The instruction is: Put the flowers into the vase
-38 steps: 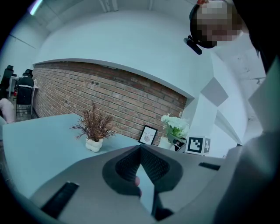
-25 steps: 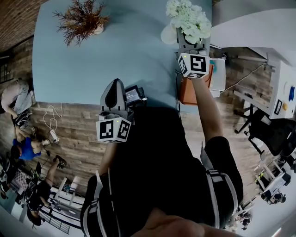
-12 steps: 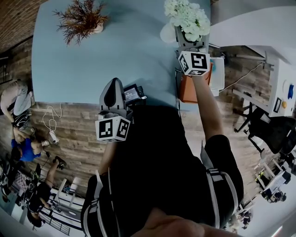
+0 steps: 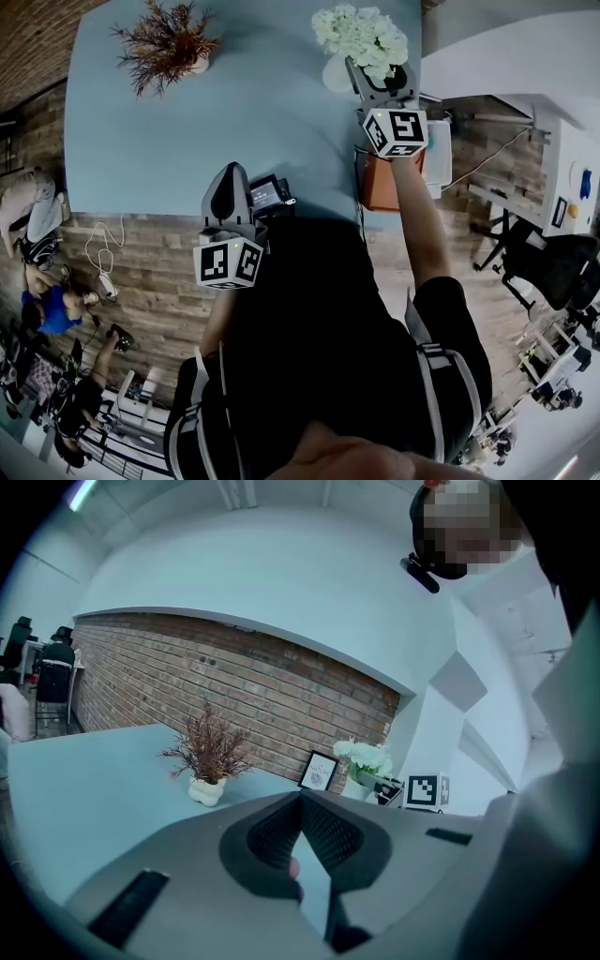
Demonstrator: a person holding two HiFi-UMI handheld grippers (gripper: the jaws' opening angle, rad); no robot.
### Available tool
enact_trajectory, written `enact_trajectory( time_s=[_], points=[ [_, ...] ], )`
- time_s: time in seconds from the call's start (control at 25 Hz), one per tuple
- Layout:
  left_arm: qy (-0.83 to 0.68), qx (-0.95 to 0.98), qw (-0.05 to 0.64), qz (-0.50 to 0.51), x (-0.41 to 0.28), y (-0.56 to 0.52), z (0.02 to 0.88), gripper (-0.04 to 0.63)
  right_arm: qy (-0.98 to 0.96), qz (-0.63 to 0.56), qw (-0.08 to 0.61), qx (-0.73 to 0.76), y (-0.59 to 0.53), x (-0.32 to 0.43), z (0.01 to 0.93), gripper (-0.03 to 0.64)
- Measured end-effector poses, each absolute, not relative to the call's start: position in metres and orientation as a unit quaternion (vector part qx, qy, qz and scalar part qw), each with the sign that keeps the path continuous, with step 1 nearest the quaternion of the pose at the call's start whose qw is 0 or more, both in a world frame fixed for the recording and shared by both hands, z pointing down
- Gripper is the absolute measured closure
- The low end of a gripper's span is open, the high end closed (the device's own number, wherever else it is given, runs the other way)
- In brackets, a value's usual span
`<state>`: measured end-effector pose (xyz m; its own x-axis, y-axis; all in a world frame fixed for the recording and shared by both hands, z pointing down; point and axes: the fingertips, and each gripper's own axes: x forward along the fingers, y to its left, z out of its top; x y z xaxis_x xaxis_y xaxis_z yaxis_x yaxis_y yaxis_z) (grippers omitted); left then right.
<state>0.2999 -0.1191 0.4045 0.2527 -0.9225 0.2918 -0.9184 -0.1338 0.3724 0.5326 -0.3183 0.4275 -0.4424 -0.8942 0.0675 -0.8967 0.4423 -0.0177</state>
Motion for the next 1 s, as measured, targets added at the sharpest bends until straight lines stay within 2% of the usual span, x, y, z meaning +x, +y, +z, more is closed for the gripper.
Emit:
enact_trajectory(
  time_s=[0.6, 0.8, 1.0],
  points=[
    [-0.602, 0.761, 0.243, -0.018, 0.279, -0.122, 0.407, 0.572, -0.847, 0.027, 0.016, 0.53, -0.294, 0.536, 0.396, 0.341],
    [-0.597, 0.764, 0.246, -0.016, 0.262, -0.116, 0.41, 0.572, -0.848, 0.056, 0.005, 0.527, -0.288, 0.524, 0.395, 0.323],
    [-0.58, 0.775, 0.251, -0.019, 0.256, -0.12, 0.412, 0.571, -0.845, 0.069, 0.029, 0.53, -0.284, 0.531, 0.401, 0.297]
  ],
)
